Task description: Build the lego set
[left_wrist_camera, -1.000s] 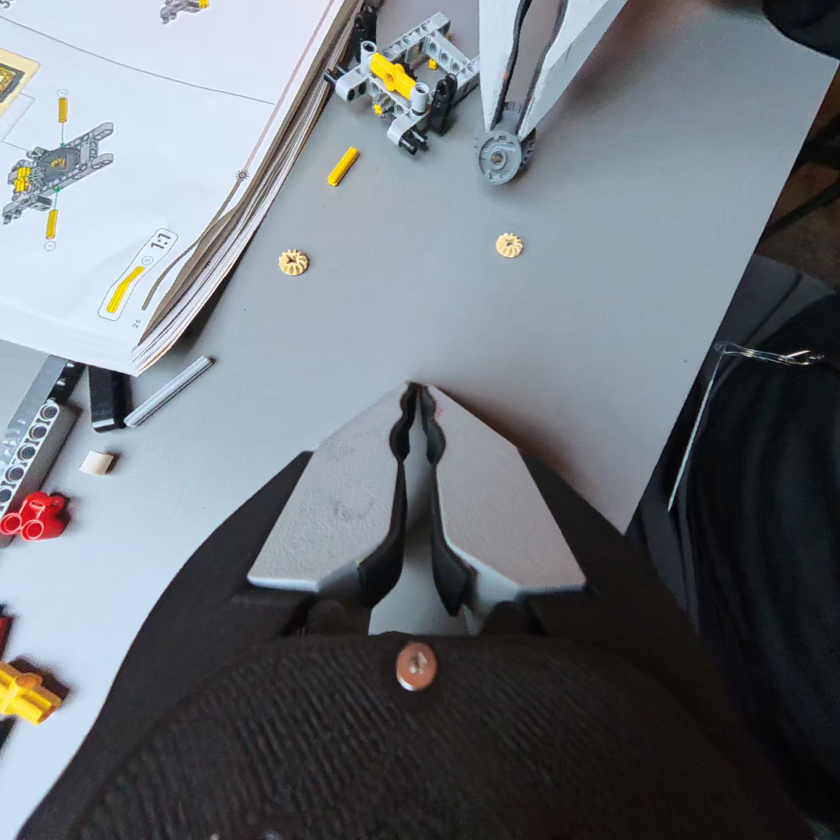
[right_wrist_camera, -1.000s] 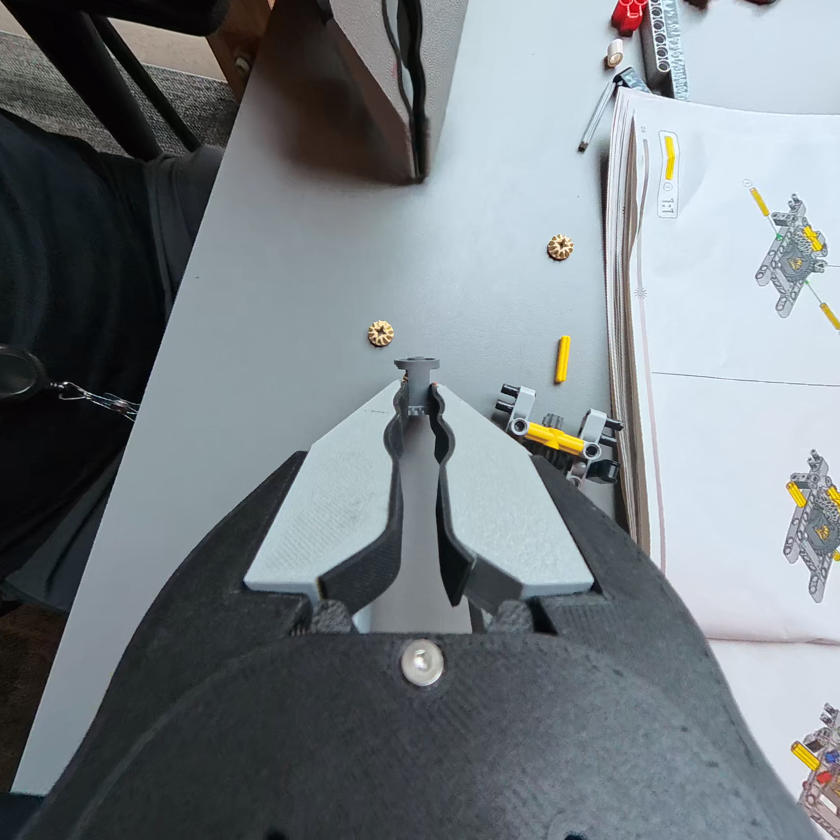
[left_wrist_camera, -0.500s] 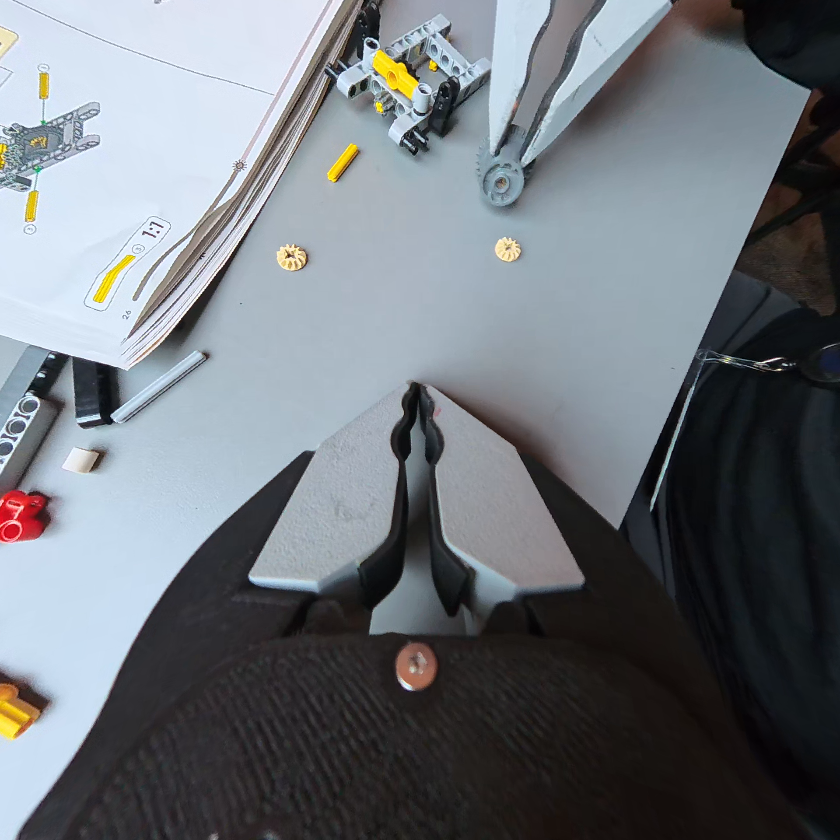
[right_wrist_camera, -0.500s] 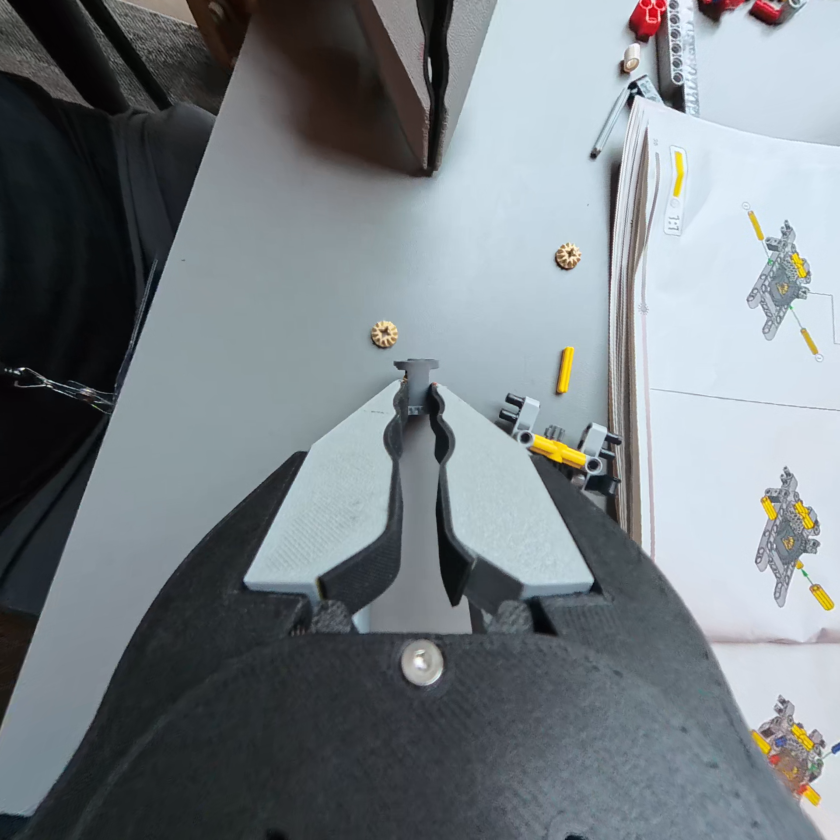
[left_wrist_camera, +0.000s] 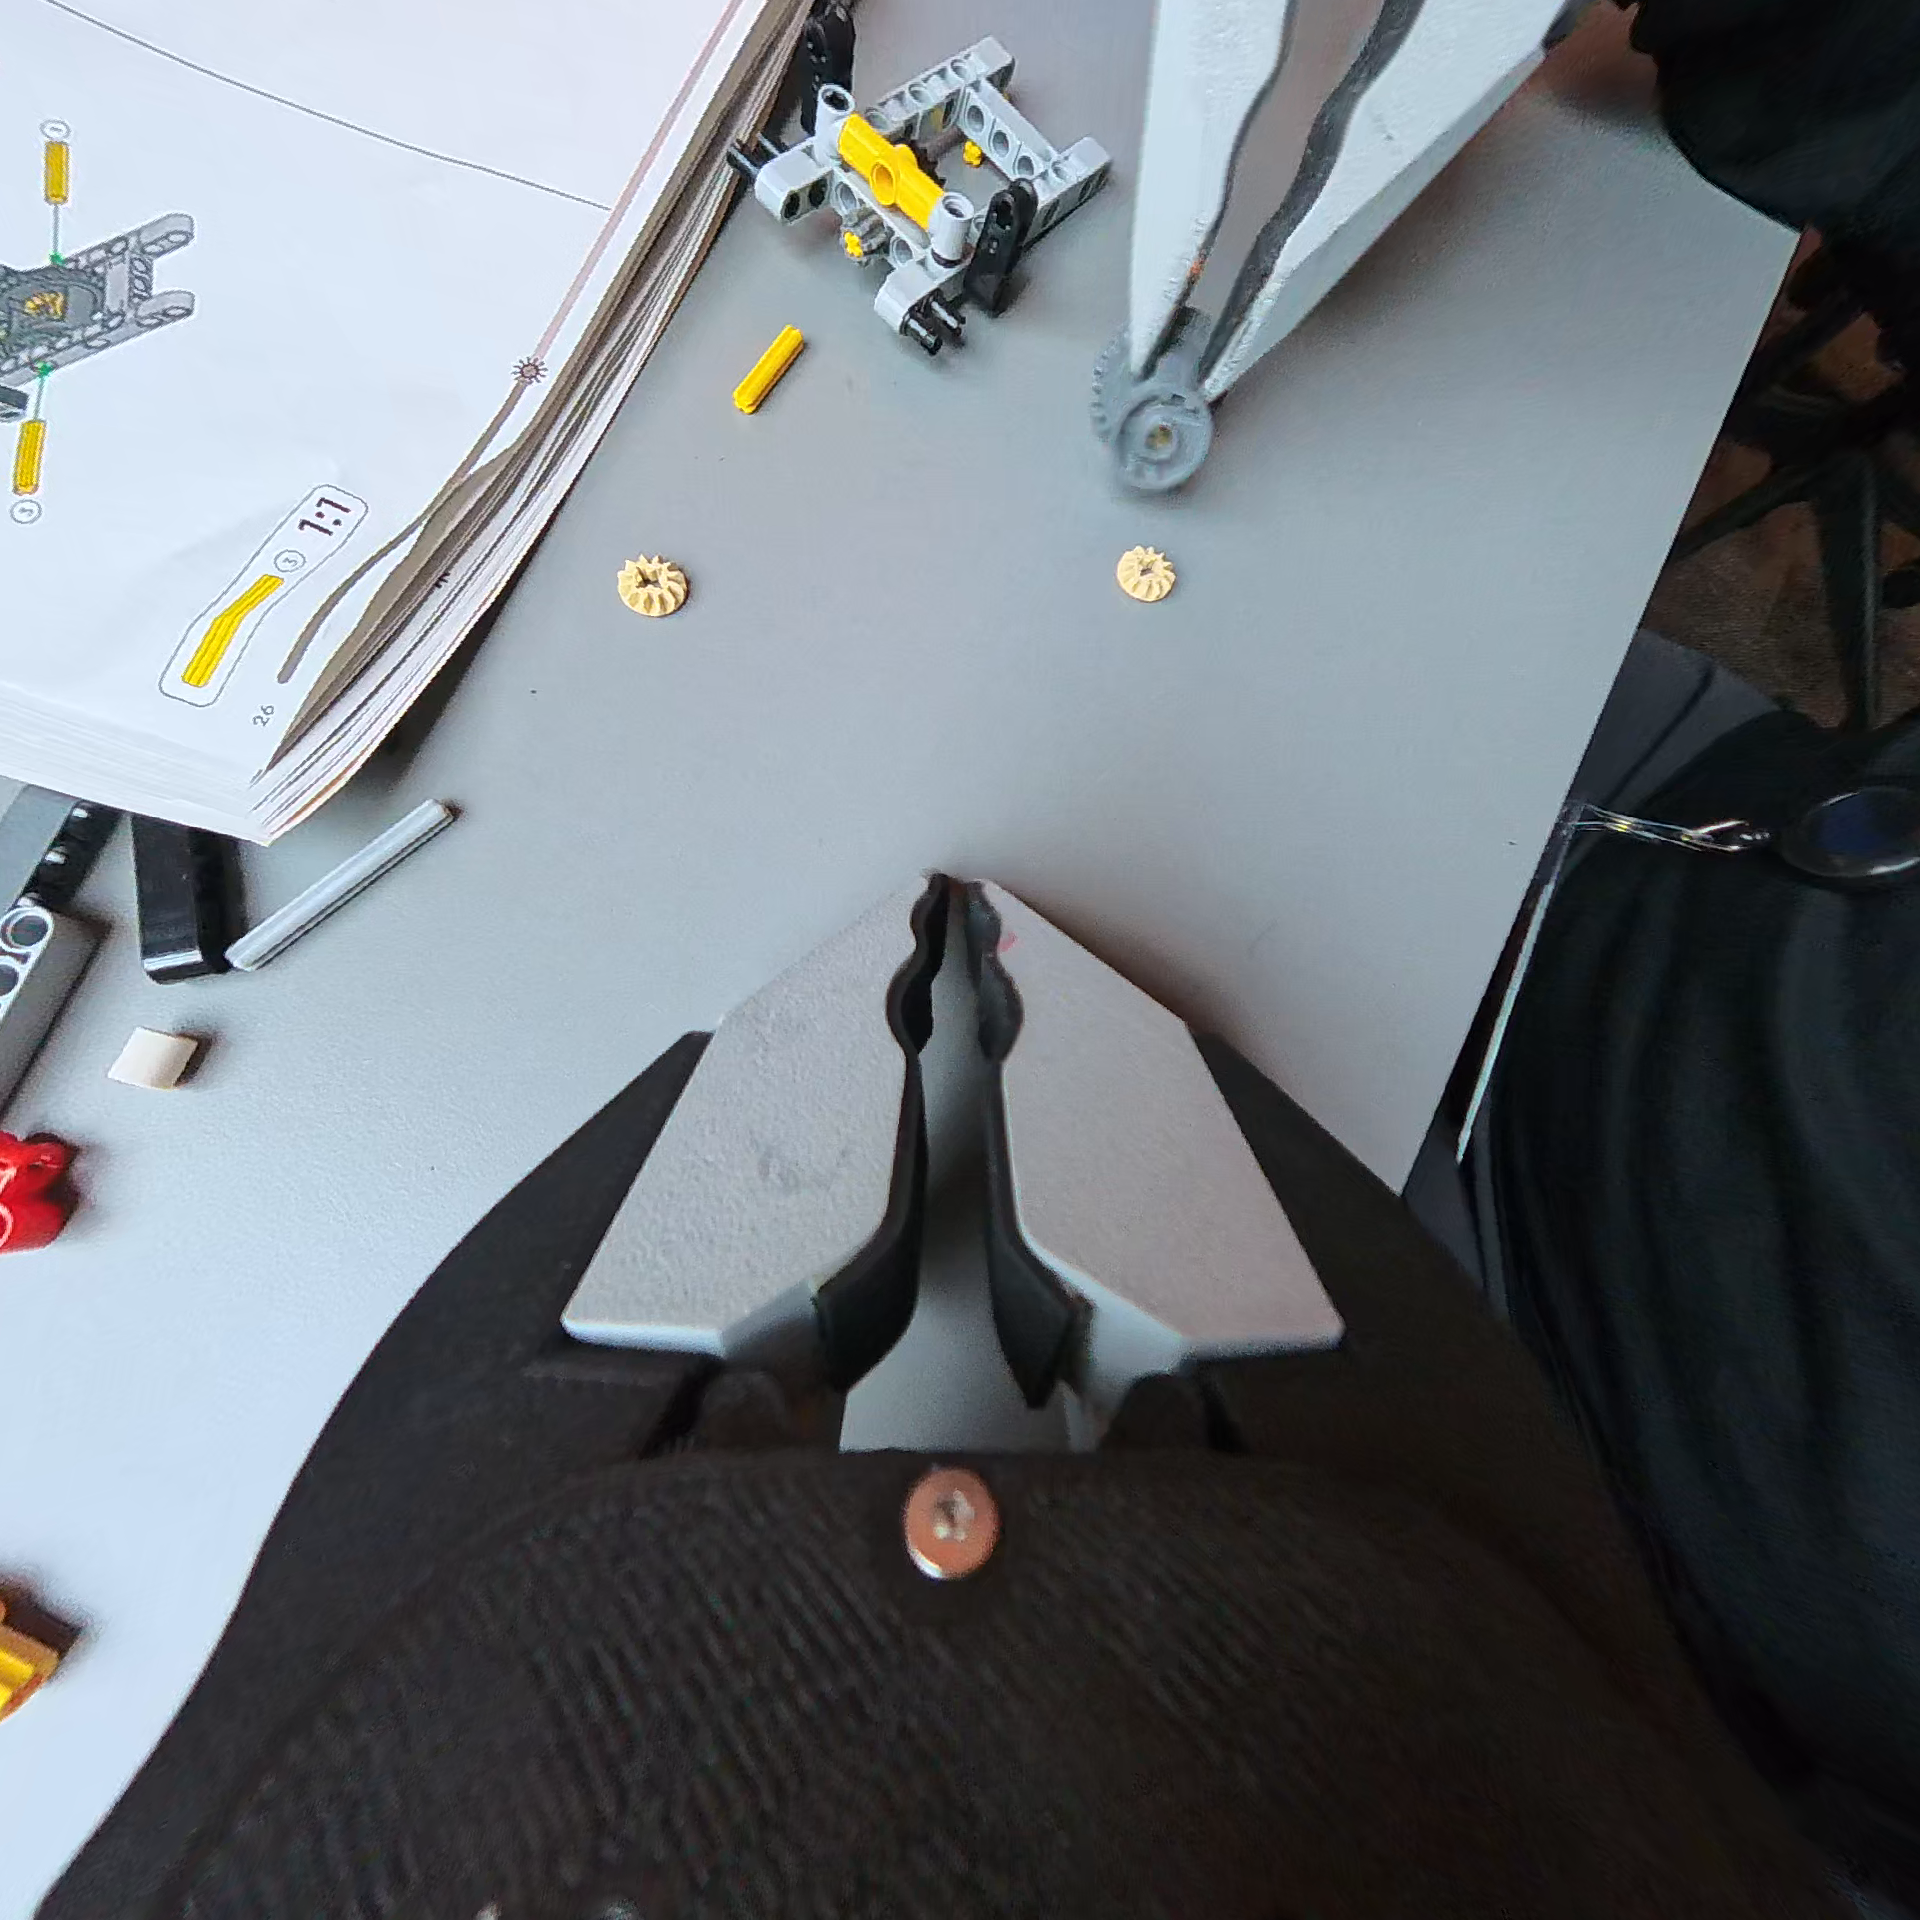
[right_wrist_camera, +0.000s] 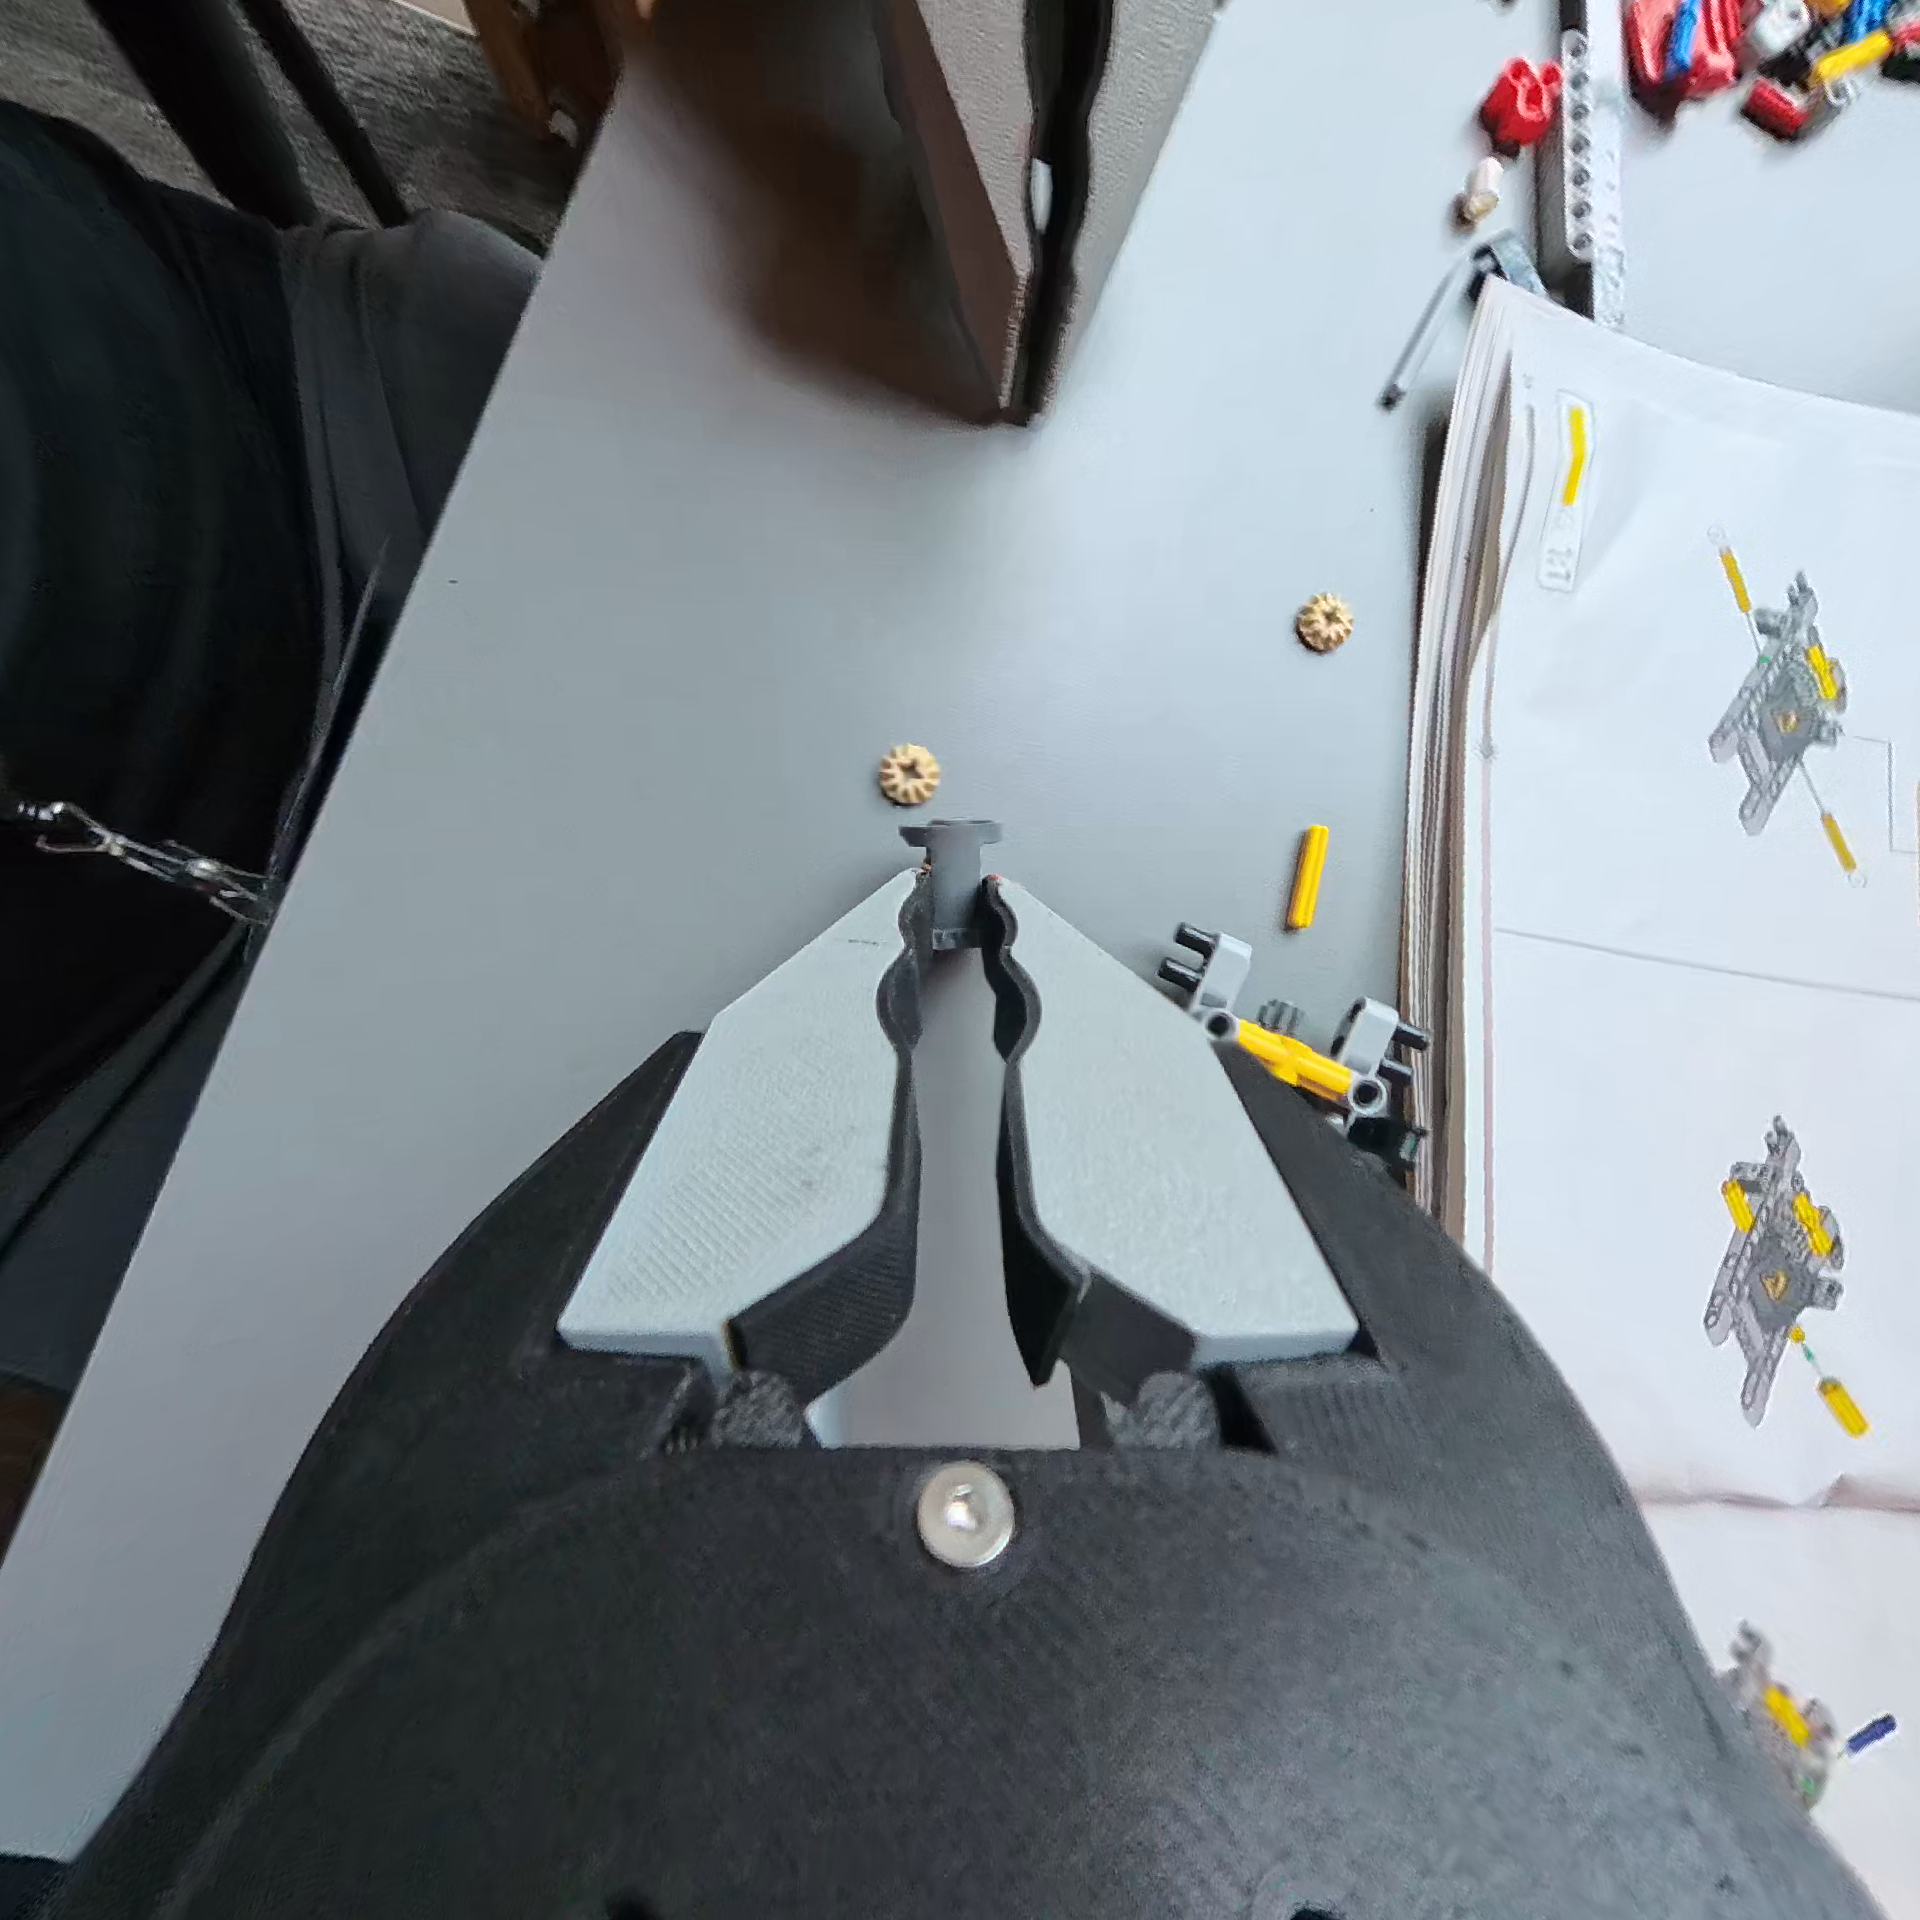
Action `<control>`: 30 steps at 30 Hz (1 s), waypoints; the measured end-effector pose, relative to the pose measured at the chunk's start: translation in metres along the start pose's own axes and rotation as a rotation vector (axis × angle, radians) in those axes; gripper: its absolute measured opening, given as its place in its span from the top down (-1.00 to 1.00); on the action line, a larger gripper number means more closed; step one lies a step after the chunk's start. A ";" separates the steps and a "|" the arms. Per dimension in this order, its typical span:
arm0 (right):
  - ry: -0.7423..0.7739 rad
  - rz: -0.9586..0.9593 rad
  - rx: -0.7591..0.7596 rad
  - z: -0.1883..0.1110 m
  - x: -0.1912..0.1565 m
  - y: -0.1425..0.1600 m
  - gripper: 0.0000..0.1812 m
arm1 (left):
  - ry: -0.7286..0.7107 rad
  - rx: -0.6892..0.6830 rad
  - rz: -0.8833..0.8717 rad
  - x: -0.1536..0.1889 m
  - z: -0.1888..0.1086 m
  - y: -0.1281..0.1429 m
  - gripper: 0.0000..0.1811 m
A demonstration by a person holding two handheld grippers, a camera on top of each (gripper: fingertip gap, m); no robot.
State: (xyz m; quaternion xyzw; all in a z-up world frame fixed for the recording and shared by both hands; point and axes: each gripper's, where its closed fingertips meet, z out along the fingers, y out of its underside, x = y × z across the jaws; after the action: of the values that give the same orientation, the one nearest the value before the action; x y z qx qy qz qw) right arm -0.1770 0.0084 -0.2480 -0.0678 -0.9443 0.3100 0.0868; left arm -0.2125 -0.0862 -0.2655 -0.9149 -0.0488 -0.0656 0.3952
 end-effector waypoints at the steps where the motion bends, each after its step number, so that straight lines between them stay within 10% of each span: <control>1: 0.001 -0.039 0.008 0.000 -0.003 -0.002 0.94 | 0.007 0.000 -0.001 0.001 0.000 0.000 0.99; 19: -0.048 -0.497 -0.015 0.011 -0.009 -0.079 0.94 | 0.551 0.176 0.042 0.053 -0.018 -0.037 0.67; 30: -0.052 -0.275 -0.045 0.021 0.005 -0.057 0.94 | 0.332 0.176 0.070 0.035 -0.007 -0.037 0.67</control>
State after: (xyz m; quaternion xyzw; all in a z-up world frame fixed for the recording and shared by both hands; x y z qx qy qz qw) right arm -0.1906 -0.0480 -0.2299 0.0682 -0.9533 0.2757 0.1026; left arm -0.1841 -0.0647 -0.2289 -0.8546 0.0435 -0.1971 0.4784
